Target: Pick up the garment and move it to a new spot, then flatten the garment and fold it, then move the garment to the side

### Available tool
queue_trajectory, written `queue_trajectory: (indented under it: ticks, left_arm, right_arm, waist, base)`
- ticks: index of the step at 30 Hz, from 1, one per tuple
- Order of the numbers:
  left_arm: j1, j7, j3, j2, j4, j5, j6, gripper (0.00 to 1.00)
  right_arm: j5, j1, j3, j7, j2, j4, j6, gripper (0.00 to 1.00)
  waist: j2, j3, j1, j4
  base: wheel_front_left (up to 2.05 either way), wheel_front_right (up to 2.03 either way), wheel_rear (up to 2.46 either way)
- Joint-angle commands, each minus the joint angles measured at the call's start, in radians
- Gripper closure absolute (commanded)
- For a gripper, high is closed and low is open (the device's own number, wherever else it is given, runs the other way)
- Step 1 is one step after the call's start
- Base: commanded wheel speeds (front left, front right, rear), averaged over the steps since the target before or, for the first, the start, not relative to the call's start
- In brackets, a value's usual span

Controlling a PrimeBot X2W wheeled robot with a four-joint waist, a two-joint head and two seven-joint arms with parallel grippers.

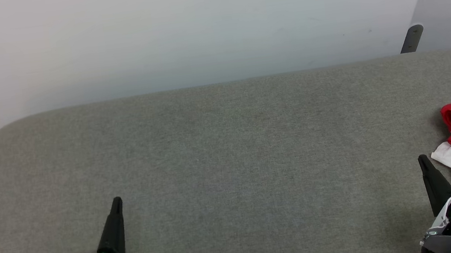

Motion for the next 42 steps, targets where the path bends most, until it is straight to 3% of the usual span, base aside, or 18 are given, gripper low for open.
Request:
queue_trajectory:
  ticks: [1, 42]
  left_arm:
    - [-0.009, 0.003, 0.002, 0.0, 0.001, -0.003, -0.006, 1.0]
    - [-0.009, 0.003, 0.002, 0.0, 0.001, -0.003, -0.006, 1.0]
  right_arm:
    - [0.004, -0.003, 0.0, 0.002, 0.004, 0.0, 0.0, 1.0]
    - [0.004, -0.003, 0.0, 0.002, 0.004, 0.0, 0.0, 1.0]
  waist:
    - [-0.0001, 0.0, 0.0, 0.0]
    - [-0.0001, 0.0, 0.0, 0.0]
  base:
    - [0.0, 0.0, 0.0]
    - [0.0, 0.0, 0.0]
